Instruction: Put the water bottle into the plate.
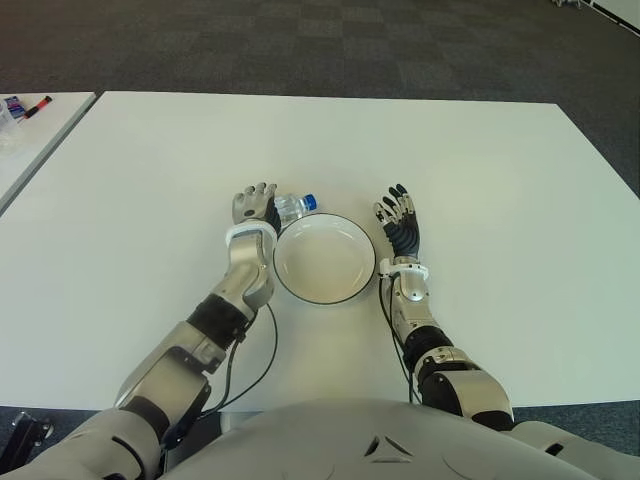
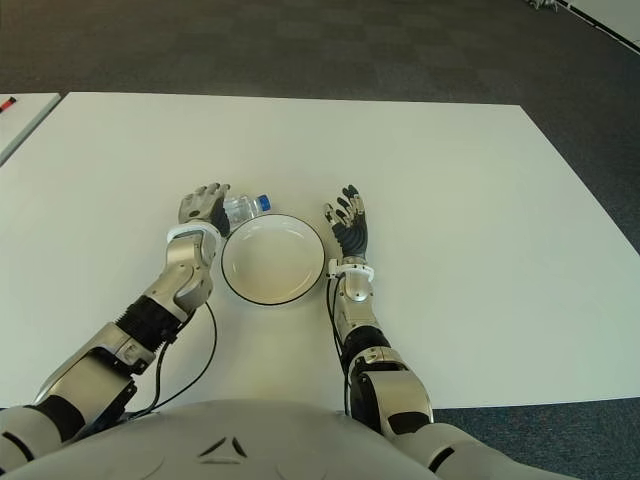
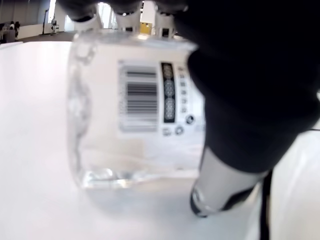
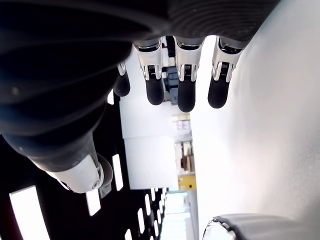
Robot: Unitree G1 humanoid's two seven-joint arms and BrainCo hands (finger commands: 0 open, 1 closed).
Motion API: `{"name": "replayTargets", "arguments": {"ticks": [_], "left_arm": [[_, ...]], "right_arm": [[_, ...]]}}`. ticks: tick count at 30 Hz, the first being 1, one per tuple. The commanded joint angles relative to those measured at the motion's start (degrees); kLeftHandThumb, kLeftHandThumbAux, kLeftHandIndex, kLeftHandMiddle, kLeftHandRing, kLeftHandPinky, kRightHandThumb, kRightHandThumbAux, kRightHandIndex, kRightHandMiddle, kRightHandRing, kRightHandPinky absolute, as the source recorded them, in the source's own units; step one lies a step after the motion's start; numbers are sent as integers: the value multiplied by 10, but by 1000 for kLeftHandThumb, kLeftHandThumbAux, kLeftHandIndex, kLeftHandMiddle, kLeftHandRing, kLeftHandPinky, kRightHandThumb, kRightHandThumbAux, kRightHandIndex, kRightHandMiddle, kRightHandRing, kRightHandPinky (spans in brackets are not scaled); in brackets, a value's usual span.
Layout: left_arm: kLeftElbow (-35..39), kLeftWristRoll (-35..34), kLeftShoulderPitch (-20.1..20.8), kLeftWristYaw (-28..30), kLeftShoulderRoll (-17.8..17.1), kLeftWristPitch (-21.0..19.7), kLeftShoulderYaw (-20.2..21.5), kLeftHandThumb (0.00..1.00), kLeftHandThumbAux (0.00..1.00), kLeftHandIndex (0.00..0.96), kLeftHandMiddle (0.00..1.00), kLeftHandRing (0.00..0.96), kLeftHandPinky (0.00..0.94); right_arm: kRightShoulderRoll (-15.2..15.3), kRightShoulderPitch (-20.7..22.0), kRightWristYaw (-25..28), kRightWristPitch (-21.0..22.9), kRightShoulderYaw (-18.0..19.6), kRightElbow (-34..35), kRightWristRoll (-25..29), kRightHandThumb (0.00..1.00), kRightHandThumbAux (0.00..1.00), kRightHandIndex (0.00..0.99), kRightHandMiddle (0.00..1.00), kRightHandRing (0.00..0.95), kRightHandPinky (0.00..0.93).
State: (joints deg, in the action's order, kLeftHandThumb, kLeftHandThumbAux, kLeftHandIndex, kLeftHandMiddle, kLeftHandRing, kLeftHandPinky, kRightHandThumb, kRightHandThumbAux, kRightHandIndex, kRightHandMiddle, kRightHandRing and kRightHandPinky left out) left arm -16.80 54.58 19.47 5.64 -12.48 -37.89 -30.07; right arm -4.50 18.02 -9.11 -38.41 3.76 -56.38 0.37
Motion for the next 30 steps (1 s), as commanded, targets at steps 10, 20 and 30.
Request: {"name": "replayTargets", "arguments": {"ticks": [10,20,30], "left_arm": [[-22,-10,-2,2,14,0,-7,0,900,0,0,0,71],[-26,-10,0,2,16,1,-8,0,899,0,0,0,68],[-30,-10,2,1,16,3,-9,0,896,0,0,0,71]], "right_arm": [[-24,-37,-1,26,3,-23,4,33,708,76,127,139,181],[-24,-36,0,25,4,-24,5,36,713,77,129,139,180],[-24,-37,0,26,4,-22,6,40,706,78,129,139,181]]}}
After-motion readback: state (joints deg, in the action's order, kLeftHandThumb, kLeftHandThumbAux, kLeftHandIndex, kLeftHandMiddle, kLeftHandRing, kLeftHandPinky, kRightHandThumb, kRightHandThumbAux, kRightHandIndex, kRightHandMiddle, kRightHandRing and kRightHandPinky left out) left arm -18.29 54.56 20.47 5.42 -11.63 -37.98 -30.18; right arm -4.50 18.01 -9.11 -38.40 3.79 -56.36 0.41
